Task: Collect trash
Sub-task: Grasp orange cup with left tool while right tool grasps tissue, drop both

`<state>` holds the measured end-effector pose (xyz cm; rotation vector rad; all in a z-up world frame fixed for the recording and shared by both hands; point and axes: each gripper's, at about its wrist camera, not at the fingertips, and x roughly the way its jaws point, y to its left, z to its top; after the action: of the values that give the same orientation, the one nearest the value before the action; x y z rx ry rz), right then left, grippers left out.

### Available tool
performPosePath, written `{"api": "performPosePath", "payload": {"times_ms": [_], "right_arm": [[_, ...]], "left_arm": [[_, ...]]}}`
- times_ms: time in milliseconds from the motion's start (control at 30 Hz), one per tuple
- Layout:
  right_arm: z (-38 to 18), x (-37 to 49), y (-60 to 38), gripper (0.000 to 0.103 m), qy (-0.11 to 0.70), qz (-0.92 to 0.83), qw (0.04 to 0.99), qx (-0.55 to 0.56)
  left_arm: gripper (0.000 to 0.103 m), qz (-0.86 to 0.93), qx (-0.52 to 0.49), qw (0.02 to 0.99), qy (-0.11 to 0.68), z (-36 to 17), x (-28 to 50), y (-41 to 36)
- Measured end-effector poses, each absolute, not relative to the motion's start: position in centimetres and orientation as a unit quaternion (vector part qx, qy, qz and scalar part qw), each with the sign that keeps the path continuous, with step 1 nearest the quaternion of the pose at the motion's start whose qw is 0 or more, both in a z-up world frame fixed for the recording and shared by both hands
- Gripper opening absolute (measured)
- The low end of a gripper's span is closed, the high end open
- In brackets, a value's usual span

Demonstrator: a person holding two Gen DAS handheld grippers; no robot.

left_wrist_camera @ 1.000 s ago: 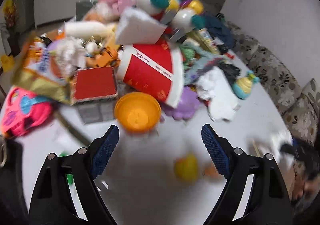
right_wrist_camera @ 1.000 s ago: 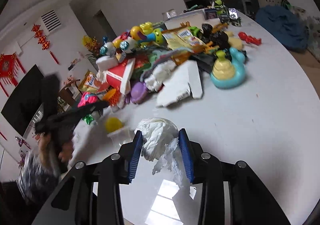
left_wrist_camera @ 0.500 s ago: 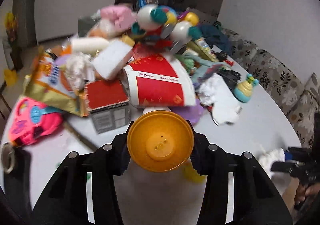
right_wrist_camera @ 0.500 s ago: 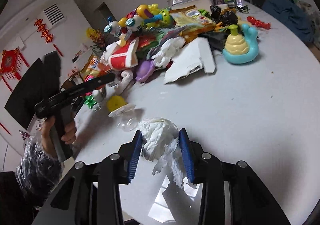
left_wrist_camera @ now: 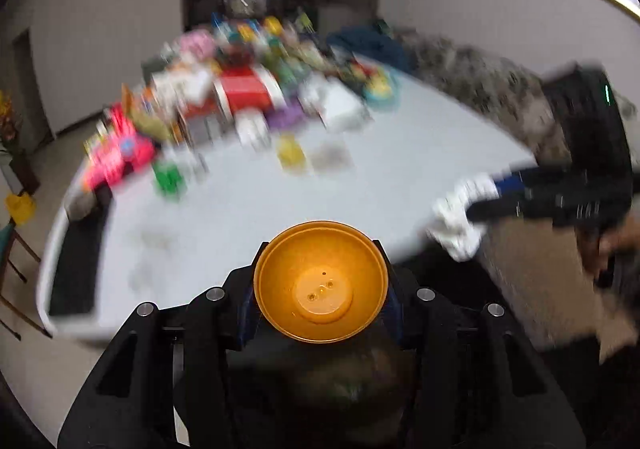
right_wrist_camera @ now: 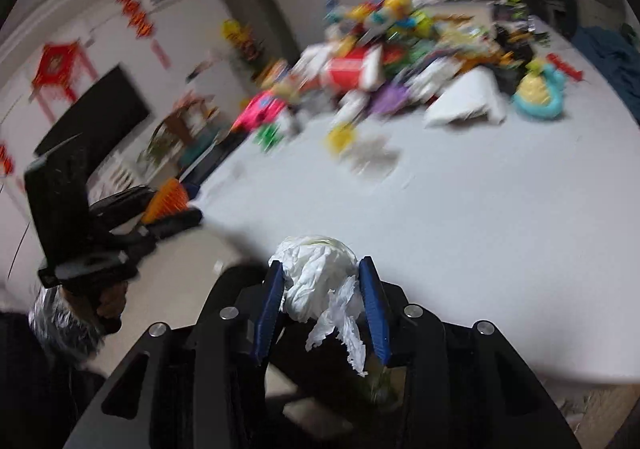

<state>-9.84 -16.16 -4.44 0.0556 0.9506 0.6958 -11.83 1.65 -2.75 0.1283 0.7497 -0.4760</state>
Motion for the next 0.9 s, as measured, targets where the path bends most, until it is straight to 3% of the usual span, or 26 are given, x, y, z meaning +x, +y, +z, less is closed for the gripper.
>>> {"api": "performPosePath", "payload": {"times_ms": [167, 200, 233, 267, 300, 433, 633, 733, 900], "right_arm": [[-9.4, -12.5, -13.6, 0.044, 0.506, 0.335, 0.794, -0.018], [-10.7, -12.6, -13.1, 0.046, 0.519, 0.334, 0.786, -0.024], [-12.3, -12.5, -12.7, 0.053, 0.533, 0.328, 0.779, -0.032], [-13.8, -12.4, -12.4, 0.067, 0.547, 0.321, 0.772, -0.036], [-15.0, -12.2, -12.2, 0.068, 0.558, 0.317, 0.766, -0.038], [-15.5, -12.3, -12.5, 0.060, 0.568, 0.316, 0.759, -0.027], [-4.7, -9.2, -15.3, 0.065, 0.454, 0.335, 0.826, 0.013], [0.6, -3.9, -16.2, 0.073, 0.383, 0.316, 0.868, 0.029], [3.9, 9.7, -16.2, 0.075, 0.353, 0.307, 0.866, 0.177]], "left_arm": [[0.047, -0.247, 0.071, 0.854, 0.452, -10.7, -13.7, 1.4], [0.051, -0.247, 0.078, 0.845, 0.468, -12.3, -13.6, 1.1], [0.062, -0.242, 0.093, 0.834, 0.486, -14.3, -13.3, 0.8], [0.071, -0.236, 0.103, 0.831, 0.492, -15.4, -13.4, 0.5], [0.081, -0.231, 0.115, 0.825, 0.502, -16.9, -13.2, 0.3], [0.081, -0.221, 0.123, 0.810, 0.529, -19.2, -12.7, 0.5], [0.081, -0.248, 0.080, 0.838, 0.479, -13.2, -12.1, 2.4], [0.081, -0.251, 0.063, 0.863, 0.434, -8.7, -10.8, 3.0], [0.089, -0.236, 0.006, 0.902, 0.361, -3.1, -7.4, 4.5]]}}
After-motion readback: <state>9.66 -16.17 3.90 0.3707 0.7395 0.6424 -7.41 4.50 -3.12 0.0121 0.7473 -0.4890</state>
